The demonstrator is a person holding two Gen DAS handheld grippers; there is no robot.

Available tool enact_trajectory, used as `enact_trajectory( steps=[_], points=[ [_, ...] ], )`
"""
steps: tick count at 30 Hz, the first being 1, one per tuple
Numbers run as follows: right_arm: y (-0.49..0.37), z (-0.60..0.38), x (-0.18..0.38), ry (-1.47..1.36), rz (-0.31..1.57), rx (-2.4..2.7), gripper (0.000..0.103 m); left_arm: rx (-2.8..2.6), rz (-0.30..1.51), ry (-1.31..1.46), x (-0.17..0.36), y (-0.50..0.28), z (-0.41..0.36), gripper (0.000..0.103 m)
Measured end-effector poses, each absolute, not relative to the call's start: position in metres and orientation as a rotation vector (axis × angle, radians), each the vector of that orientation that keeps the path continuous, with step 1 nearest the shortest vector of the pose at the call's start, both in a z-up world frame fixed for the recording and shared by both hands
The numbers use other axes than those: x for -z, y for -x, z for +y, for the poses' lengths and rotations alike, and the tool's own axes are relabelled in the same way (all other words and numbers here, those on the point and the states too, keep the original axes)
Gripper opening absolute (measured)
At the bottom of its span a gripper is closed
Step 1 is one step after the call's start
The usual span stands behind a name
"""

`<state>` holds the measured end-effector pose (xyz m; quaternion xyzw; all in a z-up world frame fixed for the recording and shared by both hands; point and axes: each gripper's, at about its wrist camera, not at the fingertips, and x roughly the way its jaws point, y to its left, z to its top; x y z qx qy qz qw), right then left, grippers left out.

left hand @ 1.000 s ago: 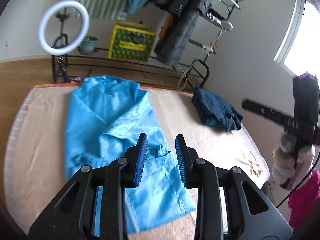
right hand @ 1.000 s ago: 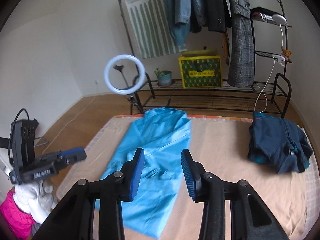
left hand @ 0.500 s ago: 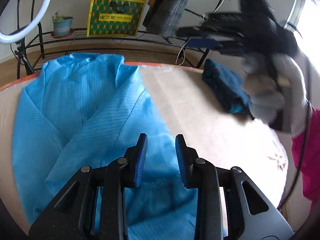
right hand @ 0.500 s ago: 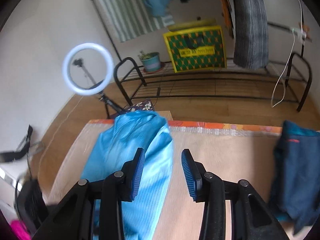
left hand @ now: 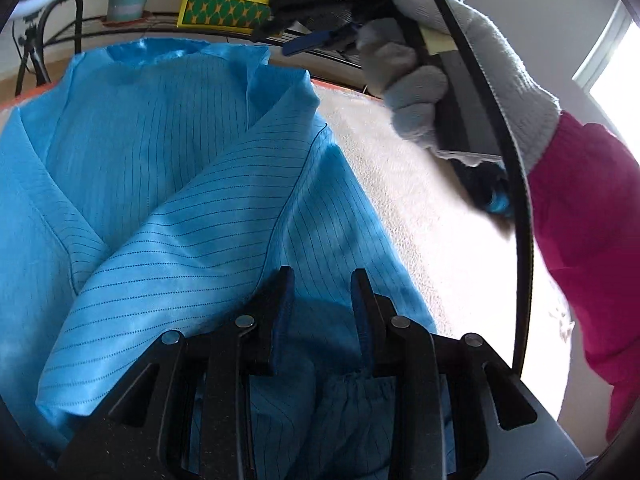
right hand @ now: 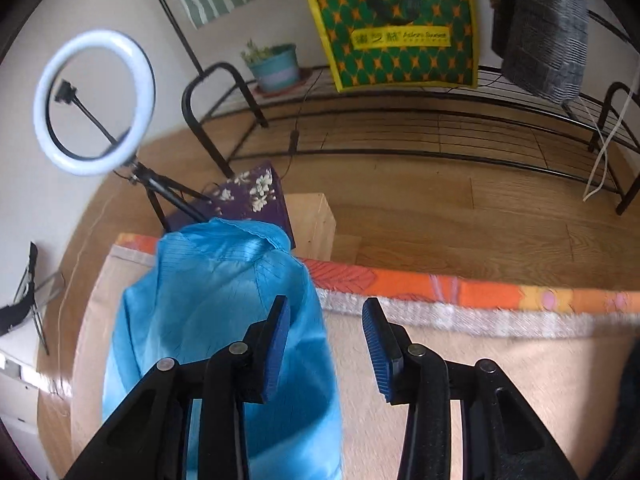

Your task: Fold large clothes

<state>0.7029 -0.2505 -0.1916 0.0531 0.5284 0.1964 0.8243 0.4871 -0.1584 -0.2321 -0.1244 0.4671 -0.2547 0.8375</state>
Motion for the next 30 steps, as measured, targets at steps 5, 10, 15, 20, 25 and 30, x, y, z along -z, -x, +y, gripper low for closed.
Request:
enact_trajectory(
  steps=[5, 10, 15, 20, 25, 30],
  points=[
    [-0.711, -0.219, 0.198, 0.031, 1.172, -0.392, 0.014, 0.567, 0.993, 0.325, 0.236, -0.492, -0.151, 0.029],
    [-0.712, -0.193, 0.188, 0.252, 1.099, -0.275, 0.0, 0.567, 0.978, 0.307, 0.235, -0.489, -0.154, 0.029],
    [-0.723, -0.166, 0.195, 0.317, 1.095, -0.295, 0.0, 0.568, 0.98, 0.32, 0.236, -0.486, -0.152, 0.029],
    [-0.724, -0.179, 0.182, 0.195, 1.053, -0.351, 0.032, 0.568, 0.98, 0.318, 0.236, -0.49, -0.153, 0.029],
    [-0.708, -0.234, 0.166, 0.059, 1.029, -0.418, 0.037, 0.567, 0.98, 0.319, 0.236, -0.488, -0.152, 0.029],
    [-0.697, -0.267, 0.204, -0.031, 1.133, -0.465, 0.048, 0.558, 0.974, 0.302, 0.236, -0.487, -0.156, 0.029]
  ],
)
